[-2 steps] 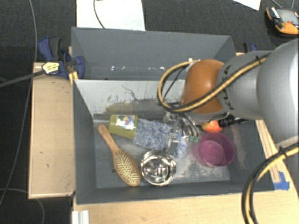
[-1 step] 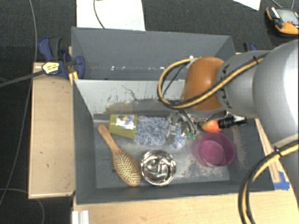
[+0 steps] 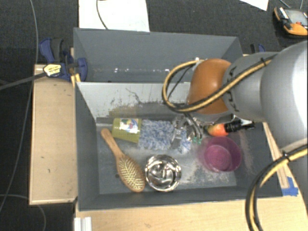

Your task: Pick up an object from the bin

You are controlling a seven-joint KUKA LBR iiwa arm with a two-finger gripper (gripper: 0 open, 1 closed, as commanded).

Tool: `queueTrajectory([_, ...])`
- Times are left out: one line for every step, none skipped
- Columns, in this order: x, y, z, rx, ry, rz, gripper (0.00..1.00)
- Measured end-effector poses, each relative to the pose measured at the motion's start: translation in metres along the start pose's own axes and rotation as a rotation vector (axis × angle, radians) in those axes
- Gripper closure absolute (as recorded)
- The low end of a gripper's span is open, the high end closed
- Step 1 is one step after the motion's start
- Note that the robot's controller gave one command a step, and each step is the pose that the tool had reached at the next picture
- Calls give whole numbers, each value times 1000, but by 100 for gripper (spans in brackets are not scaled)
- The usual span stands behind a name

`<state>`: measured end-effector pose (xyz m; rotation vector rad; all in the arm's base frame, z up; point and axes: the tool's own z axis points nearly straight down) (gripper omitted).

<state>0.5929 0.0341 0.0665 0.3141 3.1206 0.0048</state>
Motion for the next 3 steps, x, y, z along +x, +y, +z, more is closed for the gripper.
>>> queueTrajectory([0,0,-3,-1,-2,-1,100])
queueTrajectory([1,0,-35,0,3,-2,100])
queueTrajectory([1,-1,-66,1,3,-4,100])
